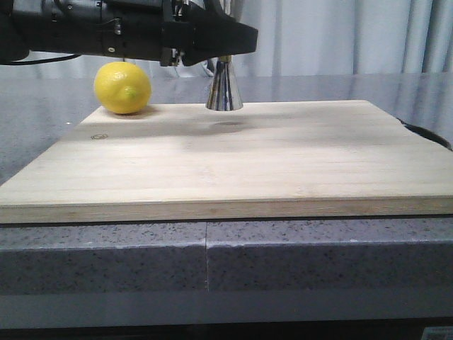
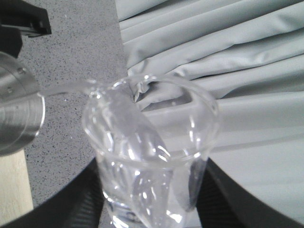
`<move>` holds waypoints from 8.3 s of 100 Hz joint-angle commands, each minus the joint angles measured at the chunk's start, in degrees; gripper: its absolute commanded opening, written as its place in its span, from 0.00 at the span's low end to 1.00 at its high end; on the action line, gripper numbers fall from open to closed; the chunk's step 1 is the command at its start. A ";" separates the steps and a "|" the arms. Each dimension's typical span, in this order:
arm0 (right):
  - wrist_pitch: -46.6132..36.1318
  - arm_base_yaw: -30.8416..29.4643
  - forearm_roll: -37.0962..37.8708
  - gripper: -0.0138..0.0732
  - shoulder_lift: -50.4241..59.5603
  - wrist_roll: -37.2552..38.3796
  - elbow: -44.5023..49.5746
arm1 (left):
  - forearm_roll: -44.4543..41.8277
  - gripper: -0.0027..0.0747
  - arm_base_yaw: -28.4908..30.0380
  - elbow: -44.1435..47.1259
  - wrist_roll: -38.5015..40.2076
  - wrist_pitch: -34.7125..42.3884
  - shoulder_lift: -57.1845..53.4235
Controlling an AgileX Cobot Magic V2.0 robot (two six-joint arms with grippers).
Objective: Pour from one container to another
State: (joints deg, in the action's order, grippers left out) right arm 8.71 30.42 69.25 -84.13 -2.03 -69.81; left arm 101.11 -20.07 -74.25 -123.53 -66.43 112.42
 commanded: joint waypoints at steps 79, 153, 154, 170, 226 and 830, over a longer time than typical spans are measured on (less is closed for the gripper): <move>-2.35 0.01 7.70 0.48 1.95 -0.17 -2.14 | 4.94 0.34 -0.39 -1.74 0.40 -6.43 -2.83; -2.35 0.01 13.72 0.48 1.95 -0.17 -2.14 | 4.94 0.34 -0.39 -1.74 0.40 -6.43 -2.83; -2.35 0.01 13.72 0.48 1.95 -0.17 -2.14 | 4.94 0.34 -0.39 -1.74 0.40 -6.43 -2.83; -2.35 0.01 15.04 0.48 1.95 -0.17 -2.14 | 4.94 0.34 -0.39 -1.74 0.40 -6.43 -2.83; -2.35 0.01 18.57 0.48 1.95 -0.17 -2.14 | 4.94 0.34 -0.39 -1.74 0.40 -6.43 -2.83; 26.62 -19.09 -61.16 0.81 34.69 12.94 26.84 | 3.58 0.75 -0.28 -1.74 1.90 -4.03 0.18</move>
State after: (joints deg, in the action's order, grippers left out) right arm 38.73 11.52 6.97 -50.16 10.87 -40.97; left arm 101.08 -20.07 -74.34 -123.39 -66.57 116.21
